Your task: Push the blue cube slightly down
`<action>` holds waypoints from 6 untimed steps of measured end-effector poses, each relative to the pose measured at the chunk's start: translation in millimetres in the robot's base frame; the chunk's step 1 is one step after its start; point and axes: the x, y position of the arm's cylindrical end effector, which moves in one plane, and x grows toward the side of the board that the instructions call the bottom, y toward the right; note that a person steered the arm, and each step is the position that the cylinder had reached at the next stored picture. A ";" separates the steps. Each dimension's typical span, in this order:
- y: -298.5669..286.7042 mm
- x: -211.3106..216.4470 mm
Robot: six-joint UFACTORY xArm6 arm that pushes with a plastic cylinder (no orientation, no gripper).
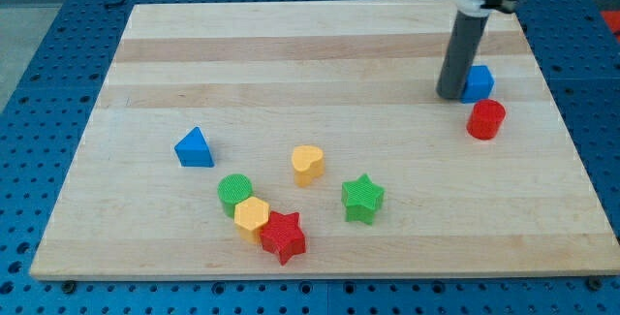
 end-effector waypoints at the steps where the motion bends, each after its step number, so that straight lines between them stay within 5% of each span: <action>1: 6.6 -23.2; 3: 28.2 -72.3; 6: 37.4 -13.1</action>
